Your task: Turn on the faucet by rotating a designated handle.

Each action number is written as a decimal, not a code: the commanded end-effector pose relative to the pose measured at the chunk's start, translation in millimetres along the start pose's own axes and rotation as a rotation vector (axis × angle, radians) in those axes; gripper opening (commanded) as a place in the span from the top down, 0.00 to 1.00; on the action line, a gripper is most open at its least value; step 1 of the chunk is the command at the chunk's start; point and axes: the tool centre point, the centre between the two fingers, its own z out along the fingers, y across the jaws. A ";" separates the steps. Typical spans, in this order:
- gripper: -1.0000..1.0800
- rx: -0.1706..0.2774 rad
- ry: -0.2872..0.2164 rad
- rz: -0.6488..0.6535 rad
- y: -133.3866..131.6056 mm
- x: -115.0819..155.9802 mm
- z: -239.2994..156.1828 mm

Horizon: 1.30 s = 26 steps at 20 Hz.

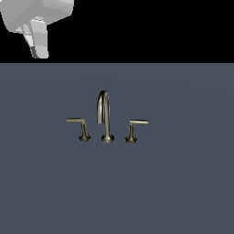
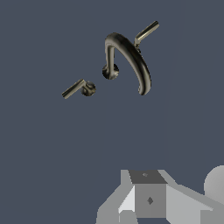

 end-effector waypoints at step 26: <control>1.00 0.008 -0.002 0.481 -97.8 50.5 117.6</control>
